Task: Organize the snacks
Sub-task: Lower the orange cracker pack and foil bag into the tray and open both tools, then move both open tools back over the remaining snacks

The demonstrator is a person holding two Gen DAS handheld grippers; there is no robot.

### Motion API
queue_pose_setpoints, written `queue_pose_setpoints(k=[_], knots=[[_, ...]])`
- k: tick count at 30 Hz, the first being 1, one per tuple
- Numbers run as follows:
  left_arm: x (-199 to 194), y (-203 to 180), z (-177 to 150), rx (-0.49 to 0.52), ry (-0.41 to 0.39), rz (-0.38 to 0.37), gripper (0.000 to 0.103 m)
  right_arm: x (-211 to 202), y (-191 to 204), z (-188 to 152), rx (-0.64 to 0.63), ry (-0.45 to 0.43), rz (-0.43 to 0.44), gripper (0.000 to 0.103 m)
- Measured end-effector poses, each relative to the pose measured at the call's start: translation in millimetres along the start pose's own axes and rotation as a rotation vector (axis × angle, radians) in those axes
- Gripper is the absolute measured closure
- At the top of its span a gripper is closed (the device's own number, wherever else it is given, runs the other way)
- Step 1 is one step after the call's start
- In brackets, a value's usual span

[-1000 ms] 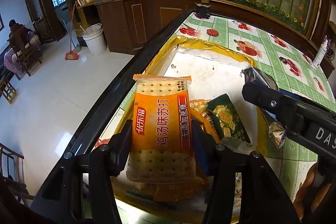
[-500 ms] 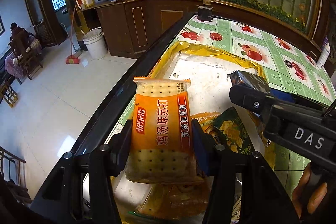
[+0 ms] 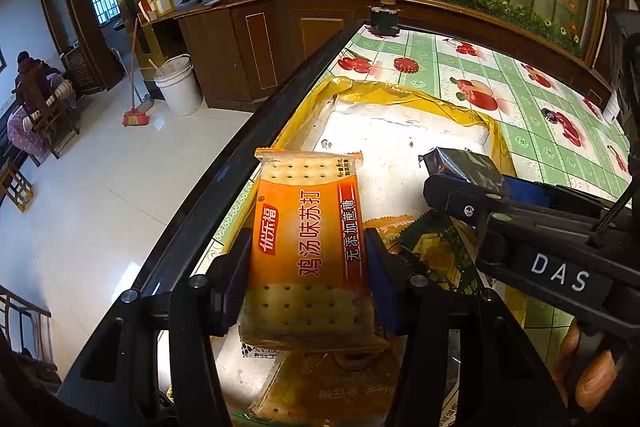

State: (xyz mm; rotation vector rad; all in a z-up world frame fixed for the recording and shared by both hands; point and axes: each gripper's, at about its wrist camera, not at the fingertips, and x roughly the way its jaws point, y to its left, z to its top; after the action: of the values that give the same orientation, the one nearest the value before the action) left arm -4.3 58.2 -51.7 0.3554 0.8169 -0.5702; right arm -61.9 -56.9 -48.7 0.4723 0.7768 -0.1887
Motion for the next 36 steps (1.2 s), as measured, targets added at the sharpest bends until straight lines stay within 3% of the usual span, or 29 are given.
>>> queue_pose_setpoints(k=[8, 13, 22, 25, 36], knots=[[-1, -2, 0, 0.001, 0.004, -0.001, 0.049, 3, -7, -3, 0.032, 0.007, -0.005, 0.039], [-17, -1, 2, 0.001, -0.049, 0.018, 0.048, -8, -9, -3, 0.053, -0.015, 0.005, 0.036], [-58, -8, 2, 0.018, -0.149, 0.017, 0.042, -63, -18, -14, 0.095, -0.103, 0.011, 0.031], [-70, -14, 0, 0.031, -0.175, 0.019, 0.034, -78, -23, -21, 0.104, -0.115, -0.009, 0.030], [-108, -38, -7, 0.073, -0.237, -0.012, 0.034, -138, -52, -61, 0.163, -0.168, -0.071, 0.025]])
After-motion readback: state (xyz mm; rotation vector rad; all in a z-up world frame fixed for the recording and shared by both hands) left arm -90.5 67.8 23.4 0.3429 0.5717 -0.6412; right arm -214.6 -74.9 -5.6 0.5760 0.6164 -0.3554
